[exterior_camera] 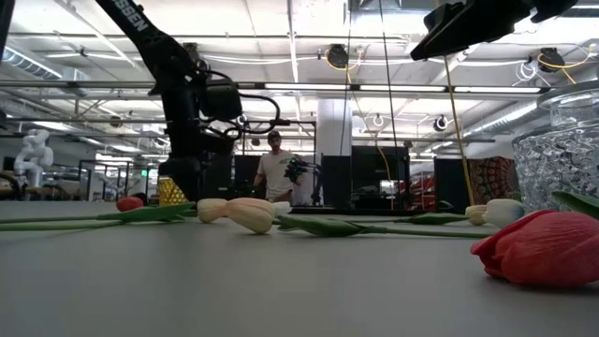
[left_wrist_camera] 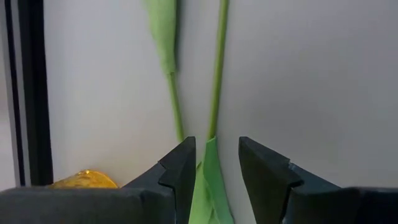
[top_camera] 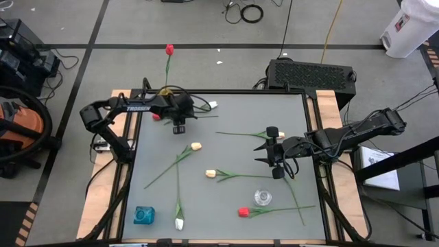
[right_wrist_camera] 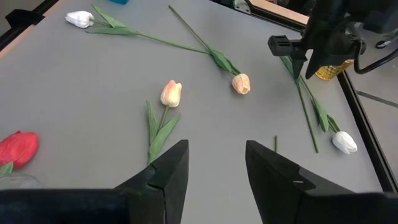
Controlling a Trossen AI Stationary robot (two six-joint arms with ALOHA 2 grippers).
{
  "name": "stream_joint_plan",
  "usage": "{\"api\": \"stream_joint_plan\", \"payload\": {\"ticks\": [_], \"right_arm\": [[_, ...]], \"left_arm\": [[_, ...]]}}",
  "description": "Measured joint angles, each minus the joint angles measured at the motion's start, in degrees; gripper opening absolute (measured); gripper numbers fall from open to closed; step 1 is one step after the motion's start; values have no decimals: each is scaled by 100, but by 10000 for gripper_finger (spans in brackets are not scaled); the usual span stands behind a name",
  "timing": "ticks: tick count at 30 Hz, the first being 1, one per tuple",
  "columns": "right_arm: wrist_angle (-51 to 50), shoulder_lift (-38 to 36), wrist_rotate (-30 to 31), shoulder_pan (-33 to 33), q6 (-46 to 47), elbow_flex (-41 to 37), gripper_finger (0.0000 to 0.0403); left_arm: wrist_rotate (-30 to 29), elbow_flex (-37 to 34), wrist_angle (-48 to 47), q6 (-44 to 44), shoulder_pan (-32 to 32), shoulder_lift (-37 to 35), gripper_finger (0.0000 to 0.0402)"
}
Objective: Sort flowers into vase by color
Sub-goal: Put the top red tulip into the yellow vase
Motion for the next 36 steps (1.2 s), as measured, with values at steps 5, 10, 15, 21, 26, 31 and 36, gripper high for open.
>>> {"api": "stream_joint_plan", "payload": {"ticks": [5,10,15,21,26,31,36], "right_arm": [[-1,0,0,-1,30,0,151],[-4,0,-2,0,59,0,151],[-4,0,0,-2,66,0,151],[-7,0,0,0,90,0,151],[-7,0,0,-1,83,0,151],[-4,0,0,0,76,0,151],[-4,0,0,-2,43,0,151]], "left_arm": [[68,0,-61,-89,37,0,130],[96,0,16,-176,37,0,130],[74,0,88,-311,35,2,130],[8,0,20,-905,31,4,130],[-11,0,-126,-929,-95,7,130],[63,0,-182,-525,-202,7,130],[79,0,-181,-145,-226,7,130]]}}
